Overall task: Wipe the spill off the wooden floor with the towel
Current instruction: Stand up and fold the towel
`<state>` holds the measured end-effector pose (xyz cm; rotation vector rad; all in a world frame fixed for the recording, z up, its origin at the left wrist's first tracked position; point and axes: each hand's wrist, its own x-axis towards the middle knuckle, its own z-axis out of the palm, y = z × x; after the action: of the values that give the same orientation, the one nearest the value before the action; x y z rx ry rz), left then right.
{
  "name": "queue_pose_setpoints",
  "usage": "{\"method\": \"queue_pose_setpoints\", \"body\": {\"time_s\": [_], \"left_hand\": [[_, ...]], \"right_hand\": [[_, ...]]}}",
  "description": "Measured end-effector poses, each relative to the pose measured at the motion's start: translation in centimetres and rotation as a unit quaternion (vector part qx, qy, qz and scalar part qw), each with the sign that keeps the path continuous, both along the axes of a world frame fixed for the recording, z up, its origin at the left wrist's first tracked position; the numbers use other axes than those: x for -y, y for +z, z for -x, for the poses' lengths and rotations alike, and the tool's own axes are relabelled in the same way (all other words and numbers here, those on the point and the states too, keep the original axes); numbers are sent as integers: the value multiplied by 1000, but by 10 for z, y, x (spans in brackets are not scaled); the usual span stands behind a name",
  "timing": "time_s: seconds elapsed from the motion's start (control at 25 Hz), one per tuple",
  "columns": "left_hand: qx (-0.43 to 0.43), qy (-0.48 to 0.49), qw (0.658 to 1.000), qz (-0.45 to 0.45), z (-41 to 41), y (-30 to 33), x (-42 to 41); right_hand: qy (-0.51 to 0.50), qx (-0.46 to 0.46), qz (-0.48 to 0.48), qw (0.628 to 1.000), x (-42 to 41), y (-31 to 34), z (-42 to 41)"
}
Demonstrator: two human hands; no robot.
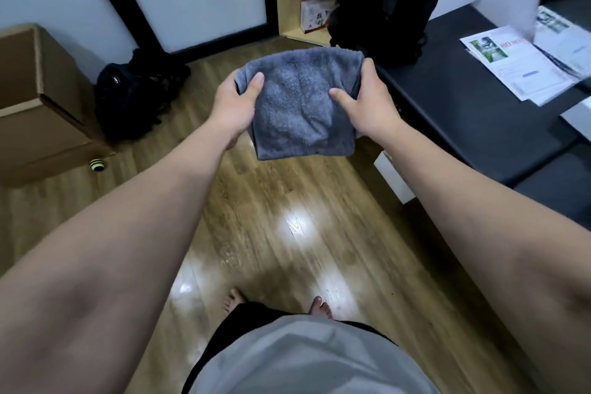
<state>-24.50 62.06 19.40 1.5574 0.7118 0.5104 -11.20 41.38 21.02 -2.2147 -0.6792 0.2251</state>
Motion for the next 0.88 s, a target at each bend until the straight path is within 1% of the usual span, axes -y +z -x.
{"method": "queue_pose_setpoints", "body": {"time_s": [0.12, 0.36, 0.52, 0.72, 0.88], "left_hand": [[-12, -20, 999, -25, -19, 3, 26], [-40, -90, 995, 5, -61, 8, 18], [-59, -114, 992, 15, -113, -6, 1], [-59, -115, 991, 39, -196, -17, -16], [-84, -145, 985, 47, -250, -30, -27]], "right_hand": [[-5, -2, -11, 1000, 24, 2, -20], [-26, -26, -41, 998, 29, -1, -55], [-47, -35, -31, 998, 23, -11, -93], [-77, -50, -20, 996, 6, -16, -155], [-111, -66, -15, 992, 3, -27, -188]]}}
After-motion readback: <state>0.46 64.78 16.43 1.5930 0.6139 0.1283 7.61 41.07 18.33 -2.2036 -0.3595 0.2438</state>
